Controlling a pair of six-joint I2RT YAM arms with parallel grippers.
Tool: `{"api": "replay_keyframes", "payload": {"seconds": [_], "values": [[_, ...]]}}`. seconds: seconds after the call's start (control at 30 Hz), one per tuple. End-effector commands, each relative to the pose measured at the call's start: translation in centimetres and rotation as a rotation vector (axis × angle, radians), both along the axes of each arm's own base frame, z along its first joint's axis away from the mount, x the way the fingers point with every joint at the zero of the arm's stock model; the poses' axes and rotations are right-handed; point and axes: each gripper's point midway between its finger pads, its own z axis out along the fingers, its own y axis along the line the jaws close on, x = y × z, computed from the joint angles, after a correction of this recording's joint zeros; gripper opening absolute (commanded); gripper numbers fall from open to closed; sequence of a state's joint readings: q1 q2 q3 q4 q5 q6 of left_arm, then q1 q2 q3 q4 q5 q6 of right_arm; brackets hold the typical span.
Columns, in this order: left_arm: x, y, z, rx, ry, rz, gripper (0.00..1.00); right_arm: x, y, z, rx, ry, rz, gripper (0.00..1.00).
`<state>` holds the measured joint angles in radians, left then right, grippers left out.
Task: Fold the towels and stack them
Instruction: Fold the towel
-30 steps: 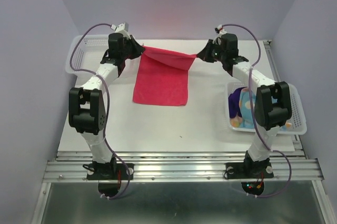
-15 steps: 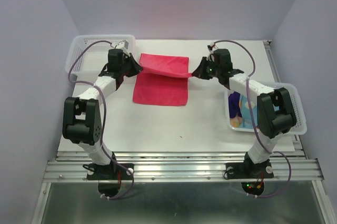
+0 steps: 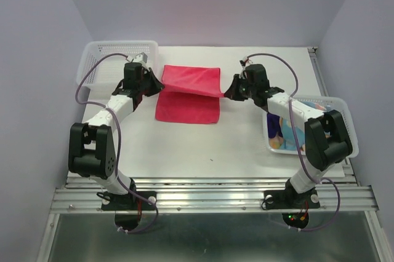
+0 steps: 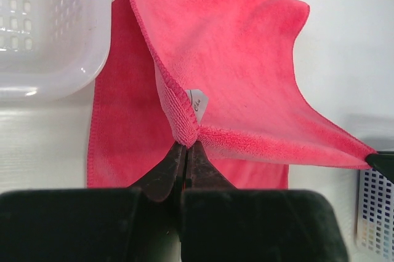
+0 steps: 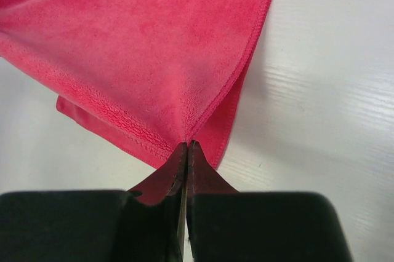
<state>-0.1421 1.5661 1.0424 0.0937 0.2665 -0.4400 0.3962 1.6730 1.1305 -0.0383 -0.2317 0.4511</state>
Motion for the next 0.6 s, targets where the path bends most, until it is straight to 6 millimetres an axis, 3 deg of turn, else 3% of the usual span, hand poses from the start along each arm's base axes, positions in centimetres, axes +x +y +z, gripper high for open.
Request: {"api": "replay_keyframes", "payload": {"seconds": [0.0, 0.17, 0.47, 0.57], "values": [[-1.4, 1.1, 0.2, 0.022, 0.012, 0.042, 0.00, -1.0, -0.4, 0.3, -0.020, -0.019, -0.015, 0.01], [-2.3, 1.6, -0.9, 0.058, 0.037, 0.045, 0.00, -3.0, 0.9, -2.2, 0.014, 0.054, 0.043, 0.01], [-3.6, 2.3, -5.2, 0.099, 0.141, 0.068, 0.00, -3.7, 2.6, -5.0, 0.036, 0.108, 0.076, 0.02], [-4.0, 2.5, -6.6, 0.110, 0.179, 0.077, 0.00, -4.4, 2.8, -6.1, 0.022, 0.133, 0.085, 0.06]]}}
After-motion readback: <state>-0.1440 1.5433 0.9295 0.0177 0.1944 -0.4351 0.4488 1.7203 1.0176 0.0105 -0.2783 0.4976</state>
